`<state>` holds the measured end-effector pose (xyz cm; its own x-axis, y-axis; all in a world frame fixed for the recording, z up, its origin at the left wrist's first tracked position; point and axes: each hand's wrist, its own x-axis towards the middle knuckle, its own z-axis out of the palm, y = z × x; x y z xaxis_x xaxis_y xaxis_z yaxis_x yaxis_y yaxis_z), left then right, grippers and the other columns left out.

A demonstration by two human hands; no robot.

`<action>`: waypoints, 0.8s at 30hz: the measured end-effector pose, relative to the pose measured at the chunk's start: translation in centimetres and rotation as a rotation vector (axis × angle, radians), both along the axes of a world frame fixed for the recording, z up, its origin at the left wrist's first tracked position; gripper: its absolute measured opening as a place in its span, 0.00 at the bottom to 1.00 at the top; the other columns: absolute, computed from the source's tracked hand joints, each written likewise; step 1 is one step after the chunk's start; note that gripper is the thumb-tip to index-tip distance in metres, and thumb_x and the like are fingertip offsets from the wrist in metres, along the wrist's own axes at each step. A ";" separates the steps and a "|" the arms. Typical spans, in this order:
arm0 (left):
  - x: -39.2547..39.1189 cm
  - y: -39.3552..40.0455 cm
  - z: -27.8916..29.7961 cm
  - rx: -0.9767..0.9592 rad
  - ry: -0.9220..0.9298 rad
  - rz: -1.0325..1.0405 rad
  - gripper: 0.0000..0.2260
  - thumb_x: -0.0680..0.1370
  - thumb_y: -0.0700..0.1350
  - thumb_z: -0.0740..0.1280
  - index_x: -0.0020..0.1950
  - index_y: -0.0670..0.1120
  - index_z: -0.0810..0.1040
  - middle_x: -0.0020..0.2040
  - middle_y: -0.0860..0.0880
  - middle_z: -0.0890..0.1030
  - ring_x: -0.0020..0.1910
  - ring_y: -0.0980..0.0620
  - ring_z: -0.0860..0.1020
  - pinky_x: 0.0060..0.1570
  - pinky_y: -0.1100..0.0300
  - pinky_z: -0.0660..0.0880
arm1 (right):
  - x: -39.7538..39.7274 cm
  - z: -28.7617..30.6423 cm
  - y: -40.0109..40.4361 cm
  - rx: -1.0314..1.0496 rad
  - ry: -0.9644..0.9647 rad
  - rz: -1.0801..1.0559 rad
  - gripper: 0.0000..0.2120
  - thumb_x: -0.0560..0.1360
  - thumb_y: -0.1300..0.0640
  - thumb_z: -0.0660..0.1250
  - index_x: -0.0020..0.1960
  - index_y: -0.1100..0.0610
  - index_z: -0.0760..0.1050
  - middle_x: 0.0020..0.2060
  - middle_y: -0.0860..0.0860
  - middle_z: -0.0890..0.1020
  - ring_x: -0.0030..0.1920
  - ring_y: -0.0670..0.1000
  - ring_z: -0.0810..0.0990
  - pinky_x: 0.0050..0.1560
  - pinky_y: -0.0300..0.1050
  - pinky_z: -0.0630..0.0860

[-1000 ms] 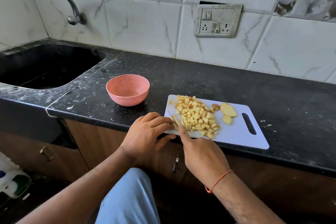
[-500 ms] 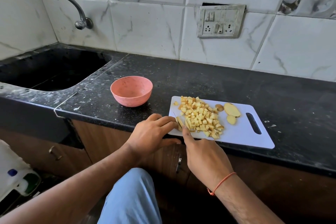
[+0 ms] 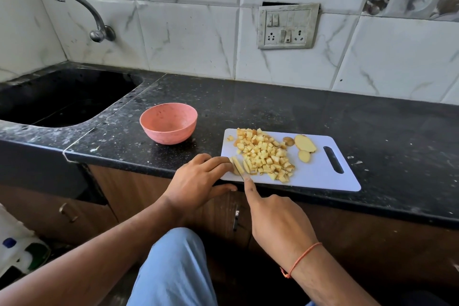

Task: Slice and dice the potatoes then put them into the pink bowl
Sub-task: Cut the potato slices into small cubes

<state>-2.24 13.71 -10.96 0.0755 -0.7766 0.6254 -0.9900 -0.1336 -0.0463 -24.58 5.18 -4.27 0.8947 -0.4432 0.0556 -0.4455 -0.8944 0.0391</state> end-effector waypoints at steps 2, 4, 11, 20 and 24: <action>-0.1 0.0 0.2 -0.005 -0.008 -0.005 0.22 0.81 0.67 0.64 0.65 0.54 0.83 0.65 0.58 0.82 0.53 0.51 0.80 0.45 0.59 0.78 | -0.6 0.3 0.1 0.024 0.002 -0.013 0.32 0.86 0.56 0.54 0.85 0.53 0.43 0.33 0.48 0.67 0.30 0.47 0.63 0.28 0.45 0.58; -0.1 0.1 0.3 -0.003 -0.005 -0.003 0.22 0.81 0.67 0.64 0.65 0.54 0.83 0.65 0.58 0.82 0.53 0.50 0.80 0.45 0.59 0.78 | -1.1 0.5 0.3 0.041 0.017 -0.021 0.32 0.85 0.57 0.55 0.85 0.52 0.44 0.35 0.48 0.69 0.32 0.49 0.67 0.29 0.45 0.63; -0.1 0.0 0.2 -0.020 0.003 -0.011 0.22 0.81 0.67 0.63 0.63 0.53 0.84 0.64 0.58 0.82 0.53 0.50 0.80 0.45 0.58 0.79 | -3.2 1.4 1.3 0.100 0.061 -0.057 0.34 0.85 0.59 0.55 0.84 0.49 0.41 0.35 0.49 0.71 0.31 0.46 0.68 0.28 0.42 0.61; 0.4 0.0 0.9 0.023 0.122 -0.022 0.16 0.82 0.67 0.65 0.61 0.61 0.83 0.63 0.64 0.81 0.56 0.54 0.80 0.40 0.56 0.81 | -4.6 1.3 0.7 0.151 -0.057 -0.115 0.31 0.86 0.53 0.53 0.84 0.45 0.43 0.38 0.46 0.82 0.36 0.47 0.81 0.36 0.44 0.77; 1.1 -0.8 1.9 -0.051 0.222 -0.049 0.12 0.84 0.60 0.65 0.54 0.58 0.86 0.56 0.63 0.84 0.52 0.55 0.80 0.41 0.53 0.81 | -4.6 1.1 -0.3 0.170 -0.149 -0.129 0.27 0.87 0.49 0.51 0.84 0.43 0.48 0.32 0.45 0.77 0.32 0.48 0.78 0.36 0.45 0.79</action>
<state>-1.12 12.93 -9.07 0.1788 -0.7503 0.6365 -0.9804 -0.0814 0.1794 -29.23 4.89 -3.19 0.8176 -0.5675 0.0974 -0.5461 -0.8178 -0.1817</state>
